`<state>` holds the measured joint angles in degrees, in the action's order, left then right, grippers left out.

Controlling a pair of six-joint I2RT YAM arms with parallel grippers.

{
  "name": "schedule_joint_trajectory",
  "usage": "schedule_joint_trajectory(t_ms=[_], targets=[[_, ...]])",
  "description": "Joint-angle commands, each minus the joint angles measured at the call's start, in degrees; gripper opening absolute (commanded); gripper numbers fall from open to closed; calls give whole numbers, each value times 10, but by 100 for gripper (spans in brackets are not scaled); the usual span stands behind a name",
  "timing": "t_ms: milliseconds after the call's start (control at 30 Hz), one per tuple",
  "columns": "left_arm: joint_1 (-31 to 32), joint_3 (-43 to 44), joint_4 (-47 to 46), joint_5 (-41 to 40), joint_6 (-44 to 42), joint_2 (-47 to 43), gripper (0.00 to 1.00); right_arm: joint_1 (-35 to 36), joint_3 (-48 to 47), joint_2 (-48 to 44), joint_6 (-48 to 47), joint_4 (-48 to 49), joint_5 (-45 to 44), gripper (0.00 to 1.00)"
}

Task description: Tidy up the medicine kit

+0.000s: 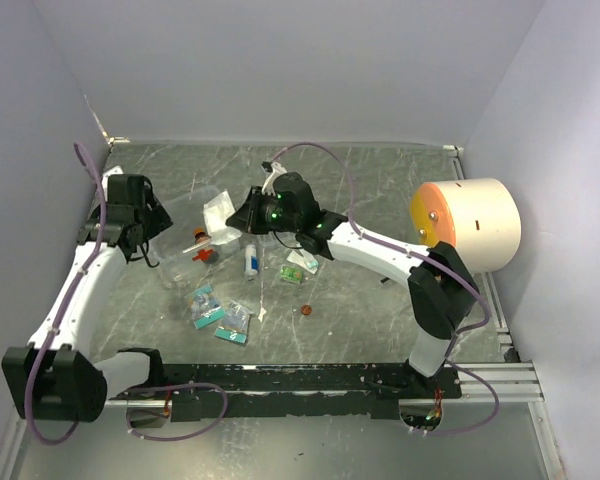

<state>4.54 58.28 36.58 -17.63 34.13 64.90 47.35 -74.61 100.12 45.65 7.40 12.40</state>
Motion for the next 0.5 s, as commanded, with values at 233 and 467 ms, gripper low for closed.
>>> schedule_joint_trajectory(t_ms=[233,467], targets=[[-63,50,40,2,-52,120,82,11,-19,11,-19,3,-1,0],[-67,51,21,78,-85,152,60,13,-15,12,-17,-1,-8,0]])
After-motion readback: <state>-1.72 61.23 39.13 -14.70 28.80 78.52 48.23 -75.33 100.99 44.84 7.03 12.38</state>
